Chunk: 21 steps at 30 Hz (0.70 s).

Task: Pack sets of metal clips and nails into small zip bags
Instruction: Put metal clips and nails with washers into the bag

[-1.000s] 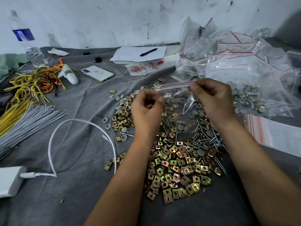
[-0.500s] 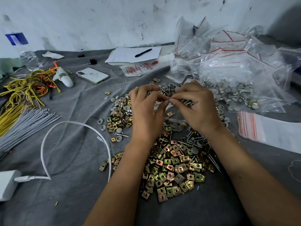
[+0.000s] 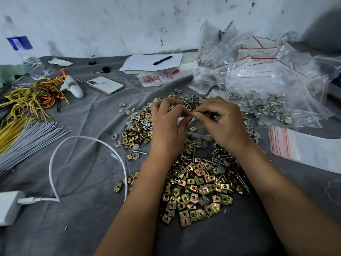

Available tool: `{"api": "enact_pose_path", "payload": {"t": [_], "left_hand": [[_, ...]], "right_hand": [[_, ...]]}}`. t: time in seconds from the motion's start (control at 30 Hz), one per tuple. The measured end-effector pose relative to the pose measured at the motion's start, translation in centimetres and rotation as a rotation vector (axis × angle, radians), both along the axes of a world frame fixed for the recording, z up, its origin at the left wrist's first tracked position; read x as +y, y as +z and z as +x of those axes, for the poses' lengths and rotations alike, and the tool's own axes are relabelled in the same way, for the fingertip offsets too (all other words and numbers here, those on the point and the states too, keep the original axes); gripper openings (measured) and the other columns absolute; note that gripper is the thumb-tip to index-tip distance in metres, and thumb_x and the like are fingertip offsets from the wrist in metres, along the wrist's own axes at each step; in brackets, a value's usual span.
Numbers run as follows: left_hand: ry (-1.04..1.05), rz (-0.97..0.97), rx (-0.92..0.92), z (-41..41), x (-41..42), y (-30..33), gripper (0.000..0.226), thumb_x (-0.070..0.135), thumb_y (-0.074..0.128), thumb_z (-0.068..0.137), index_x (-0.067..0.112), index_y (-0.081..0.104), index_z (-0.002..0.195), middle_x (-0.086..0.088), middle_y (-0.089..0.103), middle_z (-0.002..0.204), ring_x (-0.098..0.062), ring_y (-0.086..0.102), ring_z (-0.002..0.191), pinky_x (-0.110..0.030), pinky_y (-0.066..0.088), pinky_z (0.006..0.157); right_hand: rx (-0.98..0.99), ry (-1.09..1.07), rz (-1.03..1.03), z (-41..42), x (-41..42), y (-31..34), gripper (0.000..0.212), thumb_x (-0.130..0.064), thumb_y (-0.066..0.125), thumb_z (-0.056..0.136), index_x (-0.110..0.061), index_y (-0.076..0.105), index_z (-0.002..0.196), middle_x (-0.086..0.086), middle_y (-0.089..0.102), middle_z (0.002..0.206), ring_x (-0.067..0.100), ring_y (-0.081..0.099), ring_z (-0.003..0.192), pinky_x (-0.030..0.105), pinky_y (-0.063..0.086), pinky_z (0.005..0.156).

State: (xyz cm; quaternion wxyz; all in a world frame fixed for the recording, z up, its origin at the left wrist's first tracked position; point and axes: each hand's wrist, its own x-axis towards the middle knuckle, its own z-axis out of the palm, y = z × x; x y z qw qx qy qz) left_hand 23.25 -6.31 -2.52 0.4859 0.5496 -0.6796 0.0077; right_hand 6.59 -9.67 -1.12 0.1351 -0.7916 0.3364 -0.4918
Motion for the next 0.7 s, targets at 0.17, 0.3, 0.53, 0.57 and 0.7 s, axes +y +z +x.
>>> {"api": "enact_pose_path", "payload": {"t": [0.17, 0.3, 0.53, 0.57, 0.7], "left_hand": [[-0.009, 0.010, -0.011, -0.33, -0.07, -0.06, 0.005, 0.015, 0.075, 0.093, 0.010, 0.073, 0.092, -0.005, 0.063, 0.113, -0.025, 0.043, 0.114, -0.026, 0.029, 0.092], [0.007, 0.048, 0.022, -0.14, -0.06, -0.04, 0.007, 0.018, 0.076, 0.092, 0.011, 0.074, 0.092, -0.004, 0.064, 0.117, -0.025, 0.043, 0.116, -0.026, 0.030, 0.093], [0.004, 0.045, 0.063, -0.14, -0.16, -0.08, 0.006, 0.017, 0.078, 0.090, 0.012, 0.075, 0.089, -0.002, 0.064, 0.115, -0.020, 0.041, 0.115, -0.027, 0.031, 0.094], [0.015, 0.061, 0.073, -0.06, -0.17, -0.11, 0.006, 0.018, 0.078, 0.090, 0.014, 0.075, 0.091, -0.001, 0.064, 0.116, -0.020, 0.041, 0.116, -0.027, 0.031, 0.095], [0.010, 0.071, 0.078, 0.17, -0.21, -0.10, 0.004, 0.013, 0.079, 0.088, 0.014, 0.075, 0.087, 0.000, 0.063, 0.119, -0.019, 0.040, 0.116, -0.021, 0.027, 0.092]], "right_hand": [[0.025, -0.005, -0.005, 0.01, -0.06, 0.09, 0.004, -0.013, 0.077, 0.090, -0.009, 0.078, 0.090, -0.002, 0.070, 0.085, 0.014, 0.063, 0.086, 0.035, 0.052, 0.074], [0.000, -0.010, 0.000, -0.27, -0.08, 0.22, 0.006, -0.013, 0.075, 0.091, -0.008, 0.077, 0.090, -0.002, 0.068, 0.085, 0.015, 0.063, 0.085, 0.034, 0.052, 0.072], [-0.023, -0.004, 0.028, -0.25, -0.20, -0.12, 0.006, -0.012, 0.074, 0.093, -0.007, 0.075, 0.090, 0.001, 0.068, 0.085, 0.019, 0.063, 0.083, 0.039, 0.052, 0.071], [-0.038, -0.005, 0.037, -0.33, -0.27, -0.11, 0.007, -0.012, 0.073, 0.093, -0.006, 0.074, 0.090, 0.002, 0.067, 0.086, 0.020, 0.063, 0.082, 0.041, 0.052, 0.070], [-0.049, -0.018, 0.063, -0.48, -0.42, -0.20, 0.005, -0.011, 0.073, 0.093, -0.007, 0.073, 0.090, 0.002, 0.067, 0.086, 0.020, 0.063, 0.081, 0.044, 0.052, 0.070]]}}
